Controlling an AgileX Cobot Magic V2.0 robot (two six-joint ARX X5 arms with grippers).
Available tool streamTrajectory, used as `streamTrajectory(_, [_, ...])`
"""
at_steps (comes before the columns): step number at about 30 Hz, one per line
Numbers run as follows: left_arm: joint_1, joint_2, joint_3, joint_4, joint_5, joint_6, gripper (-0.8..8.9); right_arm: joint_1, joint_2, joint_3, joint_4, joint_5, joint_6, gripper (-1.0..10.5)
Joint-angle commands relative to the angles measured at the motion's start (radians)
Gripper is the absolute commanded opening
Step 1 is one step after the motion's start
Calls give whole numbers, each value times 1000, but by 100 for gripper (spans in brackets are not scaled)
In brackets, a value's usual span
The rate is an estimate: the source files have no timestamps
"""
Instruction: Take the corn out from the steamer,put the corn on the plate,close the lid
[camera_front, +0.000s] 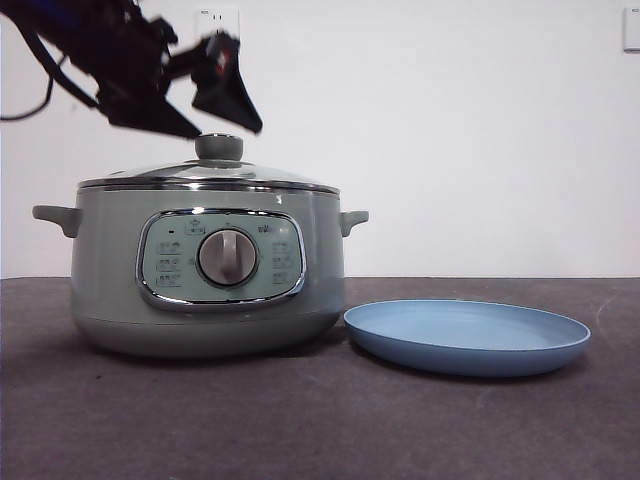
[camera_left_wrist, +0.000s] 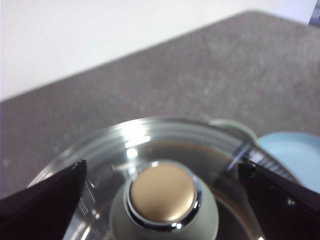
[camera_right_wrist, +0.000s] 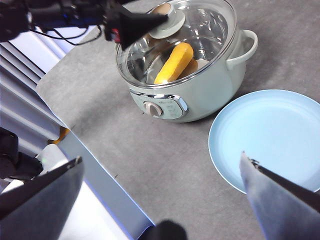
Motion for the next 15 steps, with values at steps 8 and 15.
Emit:
streamTrajectory(8, [-4,46,3,6,-3,7,461,2,0,2,4,-2,-3,630])
streamTrajectory(15, [-10,46,3,-21,-1,4,303,2,0,2,4,-2,-3,630])
